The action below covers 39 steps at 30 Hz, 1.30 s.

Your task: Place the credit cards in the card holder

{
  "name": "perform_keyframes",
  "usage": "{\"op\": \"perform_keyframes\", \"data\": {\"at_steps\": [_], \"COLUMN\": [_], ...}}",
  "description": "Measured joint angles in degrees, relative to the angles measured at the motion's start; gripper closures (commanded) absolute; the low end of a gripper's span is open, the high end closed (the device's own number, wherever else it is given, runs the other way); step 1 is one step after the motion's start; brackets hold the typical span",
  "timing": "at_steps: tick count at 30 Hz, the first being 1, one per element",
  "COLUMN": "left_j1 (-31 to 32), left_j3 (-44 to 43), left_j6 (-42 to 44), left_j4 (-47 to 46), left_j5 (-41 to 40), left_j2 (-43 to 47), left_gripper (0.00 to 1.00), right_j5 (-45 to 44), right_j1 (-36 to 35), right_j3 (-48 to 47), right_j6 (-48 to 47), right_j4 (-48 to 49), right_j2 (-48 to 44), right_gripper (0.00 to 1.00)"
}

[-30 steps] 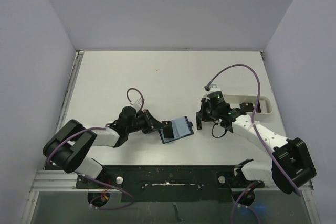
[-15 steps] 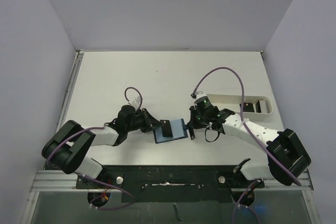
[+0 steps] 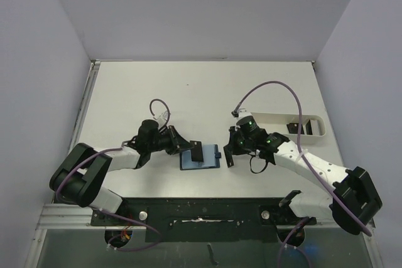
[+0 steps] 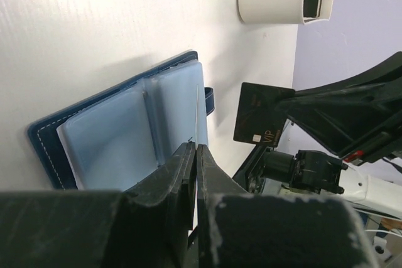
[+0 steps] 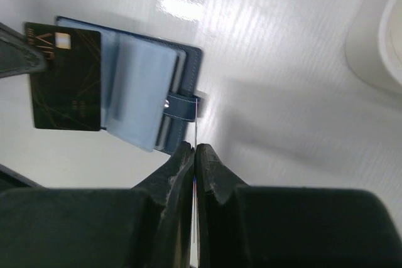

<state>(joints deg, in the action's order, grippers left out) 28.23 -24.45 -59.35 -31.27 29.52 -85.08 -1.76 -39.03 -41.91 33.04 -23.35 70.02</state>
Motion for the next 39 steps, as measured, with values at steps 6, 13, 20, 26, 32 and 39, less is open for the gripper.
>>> {"op": "perform_keyframes", "data": {"at_steps": [6, 13, 20, 26, 32, 39], "left_j1": [-1.3, -2.0, -2.1, -2.1, -2.1, -2.1], "left_j3": [-2.0, -2.6, -2.6, -2.6, -2.6, -2.7], "left_j6": [2.8, 4.7, 4.6, 4.5, 4.3, 4.3], "left_j4": [2.9, 5.4, 4.8, 4.2, 3.6, 1.8], "left_j5": [2.6, 4.2, 5.3, 5.6, 5.7, 6.4], "left_j2": [-0.7, -3.5, -5.7, -6.8, -7.8, -9.4], "left_gripper": [1.0, 1.0, 1.0, 1.0, 1.0, 1.0], "right_j5": [7.0, 15.2, 19.0, 19.5, 19.4, 18.8], "right_j1": [2.4, 6.3, 8.0, 8.3, 8.3, 8.3], "right_j3": [0.0, 0.0, 1.0, 3.5, 4.1, 4.3], "right_j6": [1.2, 3.5, 4.8, 5.2, 5.2, 5.1], "right_j4": [7.7, 16.0, 20.2, 21.7, 22.9, 23.2], "right_j2": [-0.8, 5.8, 11.5, 12.4, 13.0, 13.1], "right_gripper": [1.0, 1.0, 1.0, 1.0, 1.0, 1.0]}}
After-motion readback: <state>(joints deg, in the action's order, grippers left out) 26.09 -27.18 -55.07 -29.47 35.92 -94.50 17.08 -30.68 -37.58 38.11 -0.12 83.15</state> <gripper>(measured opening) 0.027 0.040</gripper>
